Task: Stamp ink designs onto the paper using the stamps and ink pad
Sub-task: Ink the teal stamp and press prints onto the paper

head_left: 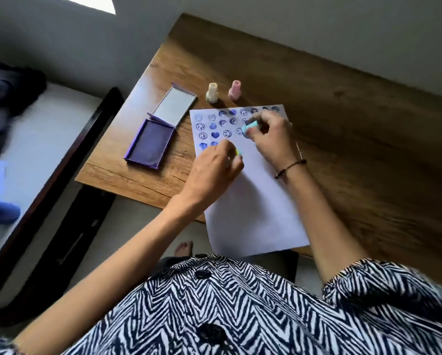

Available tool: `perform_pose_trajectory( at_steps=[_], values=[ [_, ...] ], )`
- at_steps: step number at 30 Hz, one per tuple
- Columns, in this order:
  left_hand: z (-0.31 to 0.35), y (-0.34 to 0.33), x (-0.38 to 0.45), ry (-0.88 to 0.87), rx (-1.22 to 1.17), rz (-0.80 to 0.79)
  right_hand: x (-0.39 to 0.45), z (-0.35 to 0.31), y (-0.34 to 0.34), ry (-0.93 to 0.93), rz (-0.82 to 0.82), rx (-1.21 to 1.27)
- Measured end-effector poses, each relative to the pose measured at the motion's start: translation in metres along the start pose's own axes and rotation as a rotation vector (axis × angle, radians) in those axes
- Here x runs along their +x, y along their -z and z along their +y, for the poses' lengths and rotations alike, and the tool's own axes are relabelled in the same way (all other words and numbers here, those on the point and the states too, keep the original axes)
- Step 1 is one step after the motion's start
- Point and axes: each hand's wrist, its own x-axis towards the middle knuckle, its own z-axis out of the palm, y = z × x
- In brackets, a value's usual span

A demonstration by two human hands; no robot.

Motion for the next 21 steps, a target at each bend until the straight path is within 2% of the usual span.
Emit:
perform_pose_trajectory(
  at_steps=[2,9,21],
  values=[
    [-0.003,0.002,-0.002,-0.027,-0.011,-0.007,0.001,-0.002,-0.004,0.135,-0.053,-0.214],
    [-0.011,0.003,-0.012,-0.05,-0.07,-0.034,-0.001,-0.006,-0.009,0.319,-0.153,-0.55],
    [-0.013,0.005,-0.011,-0.014,-0.107,-0.076,-0.005,-0.009,-0.017,0.363,-0.153,-0.738]
  ],
)
